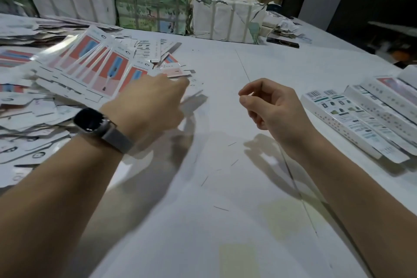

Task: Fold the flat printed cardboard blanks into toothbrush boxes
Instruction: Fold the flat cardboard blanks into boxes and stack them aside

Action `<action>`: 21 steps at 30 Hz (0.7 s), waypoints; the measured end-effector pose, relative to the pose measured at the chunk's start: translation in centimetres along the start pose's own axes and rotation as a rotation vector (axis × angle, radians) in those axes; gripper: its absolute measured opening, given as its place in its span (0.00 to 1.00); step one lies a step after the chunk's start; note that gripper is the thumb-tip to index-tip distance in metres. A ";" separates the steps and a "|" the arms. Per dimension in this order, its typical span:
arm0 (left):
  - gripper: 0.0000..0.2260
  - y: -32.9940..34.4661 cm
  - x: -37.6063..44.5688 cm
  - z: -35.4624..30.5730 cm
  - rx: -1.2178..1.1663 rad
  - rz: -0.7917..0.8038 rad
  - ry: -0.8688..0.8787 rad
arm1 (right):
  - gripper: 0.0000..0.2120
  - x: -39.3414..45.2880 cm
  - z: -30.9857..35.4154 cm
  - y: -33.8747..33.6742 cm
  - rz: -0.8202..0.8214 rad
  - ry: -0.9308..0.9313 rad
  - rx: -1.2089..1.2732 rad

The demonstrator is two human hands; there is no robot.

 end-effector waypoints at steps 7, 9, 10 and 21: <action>0.23 -4.7 -0.9 0.0 -0.662 -0.420 -0.161 | 0.10 0.3 0.5 -0.6 -0.114 -0.016 0.096; 0.23 -3.8 -1.2 -1.2 -0.975 -0.306 -0.239 | 0.13 0.4 0.7 -1.0 -0.147 -0.021 0.110; 0.22 -3.1 -1.3 -2.0 -1.095 -0.222 -0.270 | 0.15 0.4 0.8 -1.2 -0.165 -0.029 0.108; 0.14 0.2 -2.5 -7.2 -1.855 0.232 -0.356 | 0.25 -0.2 0.9 -0.5 -0.051 -0.134 -0.196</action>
Point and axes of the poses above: each hand's wrist, its own x-axis towards the middle knuckle, its own y-axis out of the palm, z = x × y, the point moved 6 cm from there along x, towards the middle knuckle, and after that the axes turned 8 degrees about -z, right-handed, at the moved point
